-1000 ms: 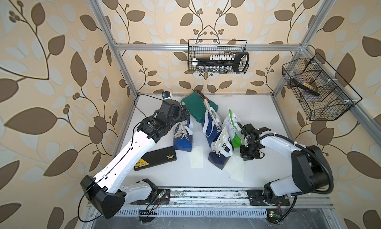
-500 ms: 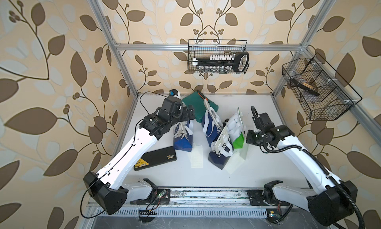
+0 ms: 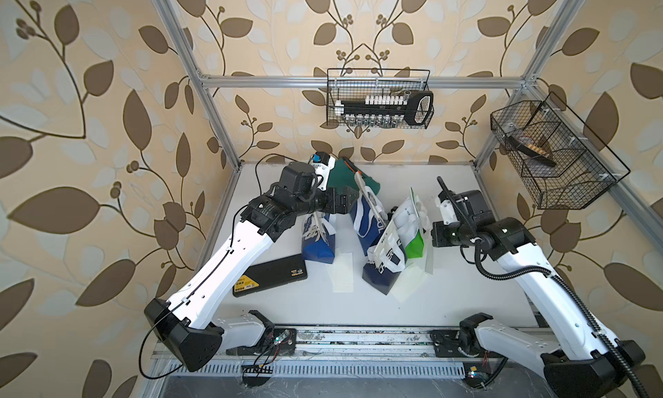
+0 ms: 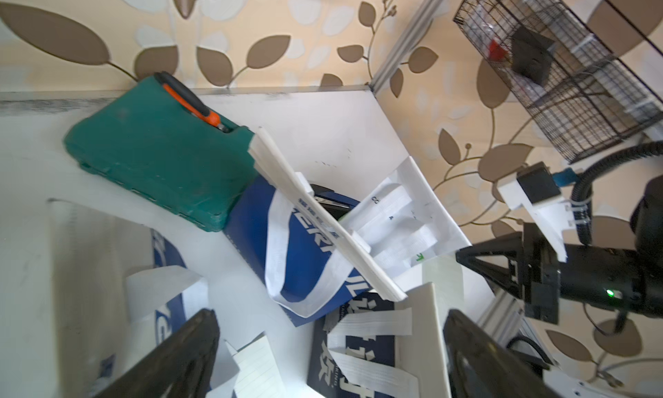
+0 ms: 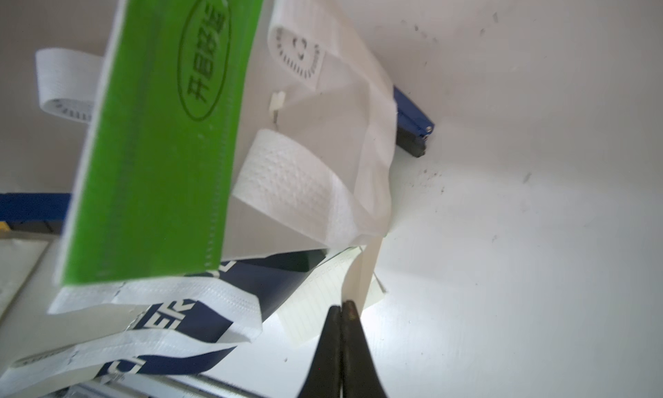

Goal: Staple the receipts to the bags
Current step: Pick up the receipt from the center of the board.

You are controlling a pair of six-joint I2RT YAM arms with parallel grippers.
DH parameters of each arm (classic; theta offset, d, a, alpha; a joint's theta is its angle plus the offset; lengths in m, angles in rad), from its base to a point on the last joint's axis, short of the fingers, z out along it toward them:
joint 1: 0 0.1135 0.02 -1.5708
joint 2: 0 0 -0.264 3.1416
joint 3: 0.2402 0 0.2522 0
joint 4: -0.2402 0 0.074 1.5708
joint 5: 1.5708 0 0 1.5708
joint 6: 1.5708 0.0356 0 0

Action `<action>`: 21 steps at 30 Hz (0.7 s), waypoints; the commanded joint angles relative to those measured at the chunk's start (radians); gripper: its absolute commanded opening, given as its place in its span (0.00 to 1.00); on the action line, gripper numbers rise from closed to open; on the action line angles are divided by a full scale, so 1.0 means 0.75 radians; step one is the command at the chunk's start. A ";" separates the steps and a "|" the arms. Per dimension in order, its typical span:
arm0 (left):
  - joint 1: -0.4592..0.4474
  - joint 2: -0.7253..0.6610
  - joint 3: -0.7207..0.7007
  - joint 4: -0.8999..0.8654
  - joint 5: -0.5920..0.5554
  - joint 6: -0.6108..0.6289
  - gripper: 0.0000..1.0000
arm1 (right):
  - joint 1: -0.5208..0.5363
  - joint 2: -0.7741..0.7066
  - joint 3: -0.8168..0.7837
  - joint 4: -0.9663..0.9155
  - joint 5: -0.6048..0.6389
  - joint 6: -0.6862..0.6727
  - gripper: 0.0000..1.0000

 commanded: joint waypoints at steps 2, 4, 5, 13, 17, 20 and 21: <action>-0.017 0.040 0.058 0.117 0.265 0.003 0.99 | 0.005 -0.105 0.081 0.086 0.119 -0.036 0.00; -0.016 0.039 0.042 0.167 0.330 -0.021 0.99 | 0.004 -0.131 0.138 0.133 0.014 -0.063 0.00; -0.018 0.034 0.030 0.199 0.350 -0.035 0.99 | 0.003 -0.145 0.162 0.162 -0.037 -0.074 0.00; -0.002 -0.028 -0.076 0.559 0.544 -0.187 0.99 | 0.008 -0.046 0.458 0.262 -0.754 -0.075 0.00; 0.021 -0.052 -0.091 0.654 0.607 -0.217 0.99 | 0.009 -0.013 0.407 0.518 -1.143 0.116 0.00; 0.062 -0.074 -0.128 0.734 0.660 -0.244 0.99 | 0.009 0.014 0.333 0.737 -1.341 0.282 0.00; 0.075 -0.084 -0.144 0.755 0.678 -0.247 0.99 | 0.010 0.023 0.320 0.774 -1.377 0.311 0.00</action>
